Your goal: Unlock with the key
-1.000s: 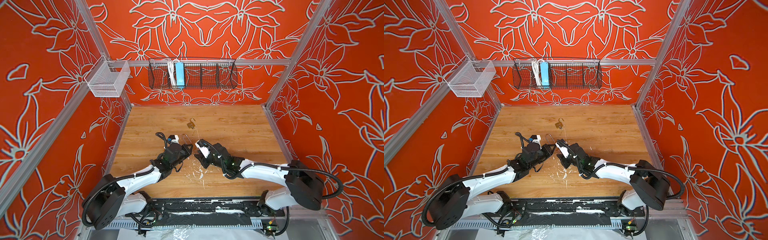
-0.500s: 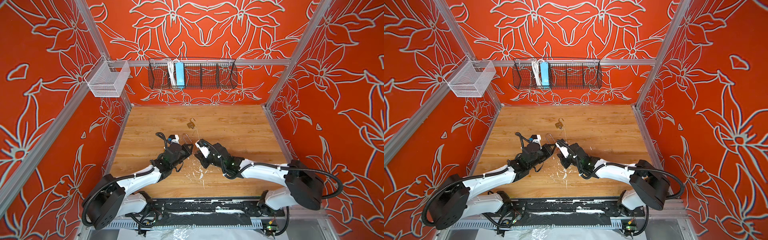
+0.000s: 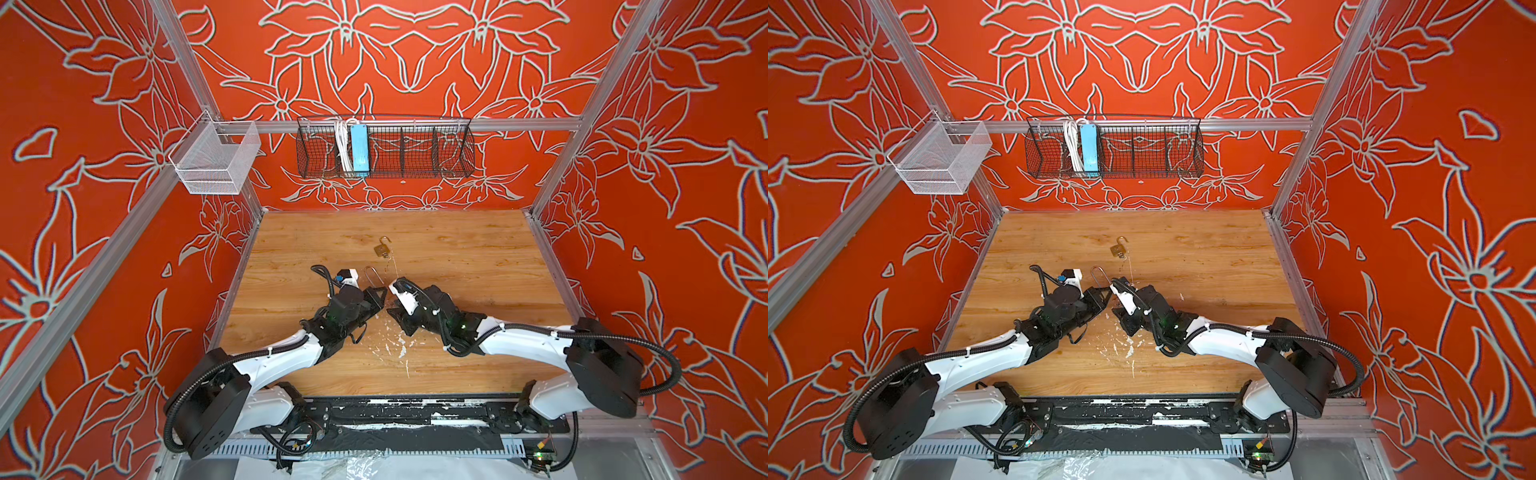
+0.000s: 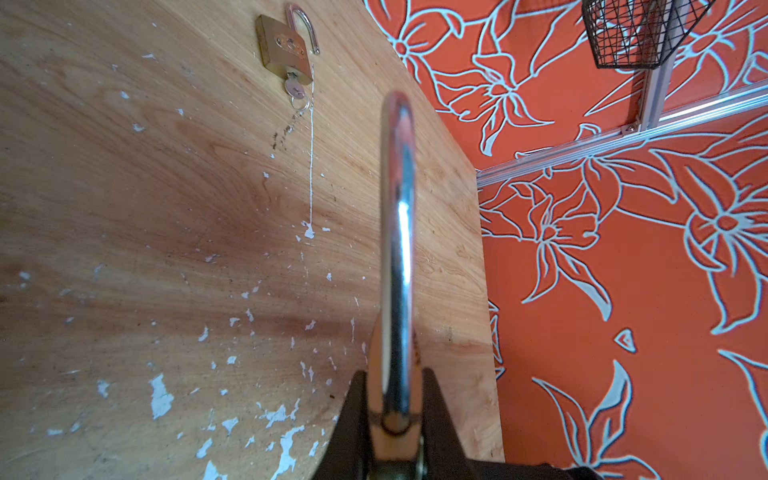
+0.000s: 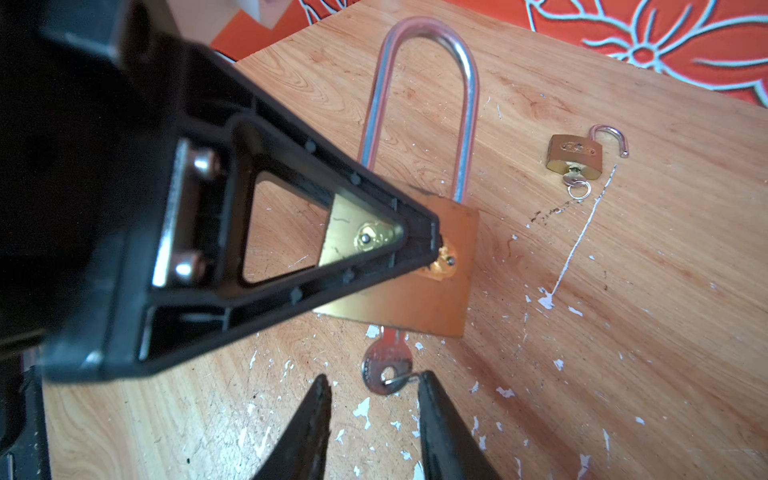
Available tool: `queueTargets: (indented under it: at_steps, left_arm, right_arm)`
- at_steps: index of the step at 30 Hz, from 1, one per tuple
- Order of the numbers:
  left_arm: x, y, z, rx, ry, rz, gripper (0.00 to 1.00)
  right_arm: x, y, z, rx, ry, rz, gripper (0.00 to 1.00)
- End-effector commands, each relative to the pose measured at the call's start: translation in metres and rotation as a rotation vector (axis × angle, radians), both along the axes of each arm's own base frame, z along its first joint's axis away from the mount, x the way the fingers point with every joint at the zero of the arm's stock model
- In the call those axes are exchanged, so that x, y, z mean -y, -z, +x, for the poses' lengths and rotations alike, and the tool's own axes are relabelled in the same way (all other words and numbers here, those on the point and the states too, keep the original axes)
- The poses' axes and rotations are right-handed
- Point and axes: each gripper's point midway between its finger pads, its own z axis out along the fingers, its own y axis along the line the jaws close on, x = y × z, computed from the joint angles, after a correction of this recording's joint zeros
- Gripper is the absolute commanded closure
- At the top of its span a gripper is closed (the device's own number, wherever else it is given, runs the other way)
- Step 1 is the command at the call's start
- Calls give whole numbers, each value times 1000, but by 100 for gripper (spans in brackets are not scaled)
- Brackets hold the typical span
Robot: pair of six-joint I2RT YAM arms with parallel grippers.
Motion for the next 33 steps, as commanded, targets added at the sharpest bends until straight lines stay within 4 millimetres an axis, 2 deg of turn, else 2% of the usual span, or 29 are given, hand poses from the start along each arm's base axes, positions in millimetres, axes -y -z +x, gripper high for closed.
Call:
queueTargets:
  at_steps: [1, 8, 21, 28, 33]
  left_arm:
    - [7, -27, 6, 83, -1, -70, 100]
    - [11, -25, 5, 78, 9, -70, 100]
    - [12, -24, 4, 77, 9, -70, 100]
    - [12, -23, 5, 74, 8, -74, 100]
    - [13, -24, 5, 75, 10, -75, 100]
  right_arm:
    - [-4, -8, 3, 8, 12, 4, 60]
    - [-6, -6, 3, 3, 11, 3, 60]
    - [-6, -4, 3, -1, 6, -8, 69]
    - [-7, -1, 5, -10, 11, -26, 69]
    - [-8, -1, 5, -10, 8, -24, 76]
